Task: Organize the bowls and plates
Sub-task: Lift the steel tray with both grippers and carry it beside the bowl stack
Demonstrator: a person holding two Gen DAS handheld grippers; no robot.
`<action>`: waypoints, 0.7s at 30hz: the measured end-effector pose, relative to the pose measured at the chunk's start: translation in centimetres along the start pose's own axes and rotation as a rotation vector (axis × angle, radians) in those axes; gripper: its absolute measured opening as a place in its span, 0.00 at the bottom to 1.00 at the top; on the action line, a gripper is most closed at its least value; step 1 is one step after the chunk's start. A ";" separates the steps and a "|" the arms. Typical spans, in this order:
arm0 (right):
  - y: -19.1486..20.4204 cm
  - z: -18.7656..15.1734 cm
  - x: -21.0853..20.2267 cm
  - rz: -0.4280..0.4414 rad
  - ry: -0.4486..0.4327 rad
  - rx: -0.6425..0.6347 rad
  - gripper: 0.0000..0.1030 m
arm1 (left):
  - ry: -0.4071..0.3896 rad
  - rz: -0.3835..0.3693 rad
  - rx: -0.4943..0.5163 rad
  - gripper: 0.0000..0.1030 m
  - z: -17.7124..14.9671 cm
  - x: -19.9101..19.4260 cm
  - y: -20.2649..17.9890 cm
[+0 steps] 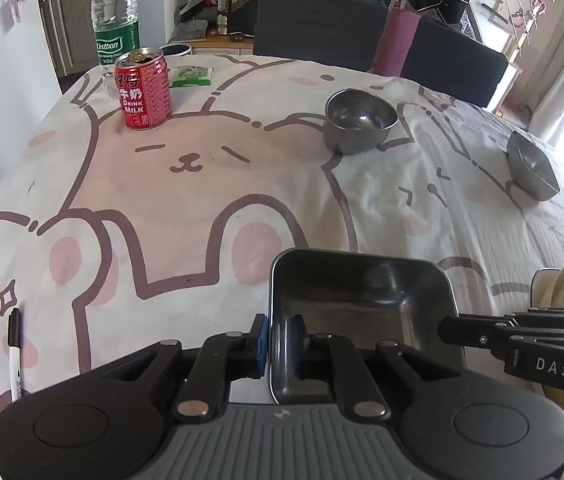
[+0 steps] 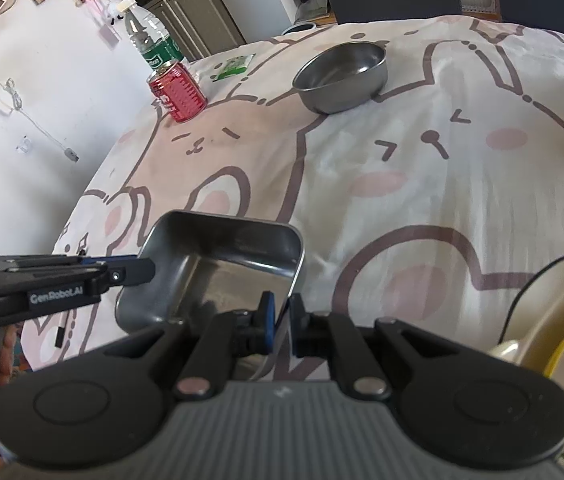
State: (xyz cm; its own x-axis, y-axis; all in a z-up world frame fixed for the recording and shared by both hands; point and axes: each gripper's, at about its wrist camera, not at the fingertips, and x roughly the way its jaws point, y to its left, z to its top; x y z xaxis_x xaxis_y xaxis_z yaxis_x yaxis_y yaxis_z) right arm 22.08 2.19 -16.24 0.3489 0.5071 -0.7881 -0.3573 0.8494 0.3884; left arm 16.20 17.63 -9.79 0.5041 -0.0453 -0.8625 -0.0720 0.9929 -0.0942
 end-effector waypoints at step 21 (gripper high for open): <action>0.1 -0.1 0.8 0.006 0.034 0.020 0.20 | 0.052 -0.017 0.016 0.19 -0.5 0.7 -0.4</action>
State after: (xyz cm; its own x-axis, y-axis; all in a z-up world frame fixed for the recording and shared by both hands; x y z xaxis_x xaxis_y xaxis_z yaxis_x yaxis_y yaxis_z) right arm 22.26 2.67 -16.90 0.3171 0.5071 -0.8014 -0.3416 0.8494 0.4023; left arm 16.20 17.17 -10.62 0.4595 -0.0671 -0.8856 -0.0502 0.9936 -0.1013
